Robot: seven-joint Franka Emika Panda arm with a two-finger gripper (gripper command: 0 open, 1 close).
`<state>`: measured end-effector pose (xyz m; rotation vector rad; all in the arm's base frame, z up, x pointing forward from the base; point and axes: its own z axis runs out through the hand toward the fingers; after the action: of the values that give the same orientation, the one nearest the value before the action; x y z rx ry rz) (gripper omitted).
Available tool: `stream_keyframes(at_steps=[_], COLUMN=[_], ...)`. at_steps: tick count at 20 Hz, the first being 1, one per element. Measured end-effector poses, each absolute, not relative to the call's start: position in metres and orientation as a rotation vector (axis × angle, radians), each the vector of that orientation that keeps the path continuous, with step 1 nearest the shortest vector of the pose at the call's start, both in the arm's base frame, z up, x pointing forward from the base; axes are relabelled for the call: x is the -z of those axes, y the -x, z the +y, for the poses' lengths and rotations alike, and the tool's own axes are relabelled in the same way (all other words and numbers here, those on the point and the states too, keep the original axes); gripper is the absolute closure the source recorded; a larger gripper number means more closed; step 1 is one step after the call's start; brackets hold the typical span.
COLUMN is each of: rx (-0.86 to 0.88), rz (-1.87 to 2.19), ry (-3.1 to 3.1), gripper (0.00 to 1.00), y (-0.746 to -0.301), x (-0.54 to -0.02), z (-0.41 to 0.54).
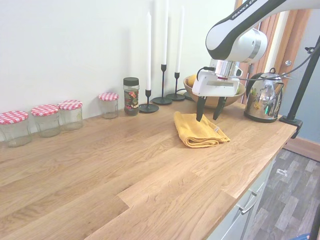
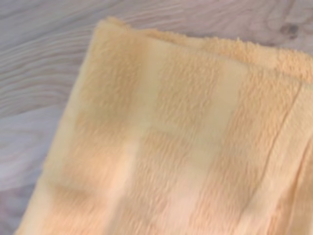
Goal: Wipe the counter
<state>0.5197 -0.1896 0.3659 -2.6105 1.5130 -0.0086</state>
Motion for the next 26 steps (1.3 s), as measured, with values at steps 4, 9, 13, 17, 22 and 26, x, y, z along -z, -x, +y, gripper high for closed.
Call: stream_keyframes(at_steps=[4, 9, 13, 17, 22, 26], rx=[0.003, -0.013, -0.018, -0.018, -0.017, -0.018], rz=[1.516, 1.516, 1.51, 1.505, 1.503, 1.502], ry=[2.613, 2.619, 2.633, 2.641, 2.644, 2.646], gripper=[0.0, 0.0, 0.0, 1.0, 1.0, 1.0], y=[-0.525, -0.526, -0.531, -0.534, -0.534, -0.534], x=[-0.361, -0.353, -0.337, -0.33, -0.33, -0.33], z=[-0.191, -0.19, -0.186, -0.183, -0.183, -0.183])
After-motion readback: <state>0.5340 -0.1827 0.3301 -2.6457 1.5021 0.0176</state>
